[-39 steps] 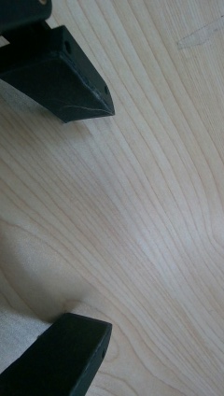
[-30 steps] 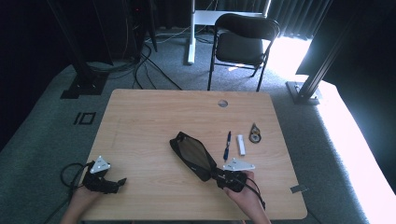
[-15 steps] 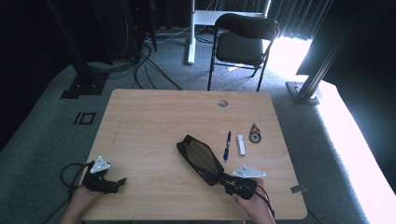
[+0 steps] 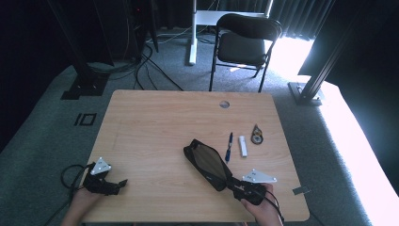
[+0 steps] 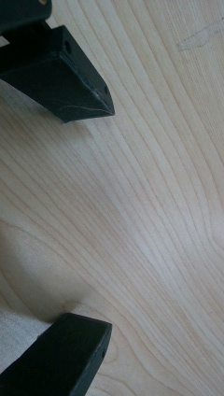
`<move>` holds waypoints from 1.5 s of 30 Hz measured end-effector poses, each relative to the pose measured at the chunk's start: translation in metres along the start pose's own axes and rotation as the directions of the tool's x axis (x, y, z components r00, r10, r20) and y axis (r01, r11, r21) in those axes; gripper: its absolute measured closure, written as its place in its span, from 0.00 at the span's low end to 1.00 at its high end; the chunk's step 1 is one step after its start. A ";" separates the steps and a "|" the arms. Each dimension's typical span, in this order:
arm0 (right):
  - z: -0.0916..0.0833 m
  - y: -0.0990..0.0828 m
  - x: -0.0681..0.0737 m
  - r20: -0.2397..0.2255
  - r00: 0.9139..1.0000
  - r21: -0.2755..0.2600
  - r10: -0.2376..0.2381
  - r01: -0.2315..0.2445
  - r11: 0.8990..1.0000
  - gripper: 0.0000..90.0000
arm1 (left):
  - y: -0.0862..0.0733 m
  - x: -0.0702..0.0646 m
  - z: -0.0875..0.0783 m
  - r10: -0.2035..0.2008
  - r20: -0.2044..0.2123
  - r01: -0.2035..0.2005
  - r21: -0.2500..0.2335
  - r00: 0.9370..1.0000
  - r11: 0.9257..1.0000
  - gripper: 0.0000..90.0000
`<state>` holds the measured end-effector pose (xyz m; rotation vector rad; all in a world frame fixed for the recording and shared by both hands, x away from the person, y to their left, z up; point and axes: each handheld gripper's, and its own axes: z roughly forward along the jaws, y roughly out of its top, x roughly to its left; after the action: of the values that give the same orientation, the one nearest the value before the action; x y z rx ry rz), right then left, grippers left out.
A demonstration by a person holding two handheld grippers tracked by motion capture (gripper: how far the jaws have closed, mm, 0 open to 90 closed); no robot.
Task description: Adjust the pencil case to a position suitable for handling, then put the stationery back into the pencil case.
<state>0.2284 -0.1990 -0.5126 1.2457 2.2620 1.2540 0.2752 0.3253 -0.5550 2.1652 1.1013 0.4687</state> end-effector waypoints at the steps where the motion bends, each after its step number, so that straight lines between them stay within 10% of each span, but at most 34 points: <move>1: -0.002 0.001 -0.001 0.002 1.000 -0.016 0.006 -0.006 1.000 0.79 | 0.000 0.000 0.000 0.000 0.000 0.000 0.000 1.000 1.000 0.01; 16: -0.020 0.030 -0.025 0.063 0.998 -0.126 0.032 -0.024 0.992 0.66 | 0.000 0.000 0.000 0.000 0.000 0.000 0.000 1.000 1.000 0.01; 45: 0.074 0.065 -0.079 0.202 0.966 -0.044 0.163 -0.157 0.987 0.64 | 0.000 0.000 0.000 0.000 0.000 0.000 0.002 1.000 1.000 0.01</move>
<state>0.3550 -0.2034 -0.5172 1.4988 2.0266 1.1458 0.2752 0.3254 -0.5548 2.1667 1.1020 0.4675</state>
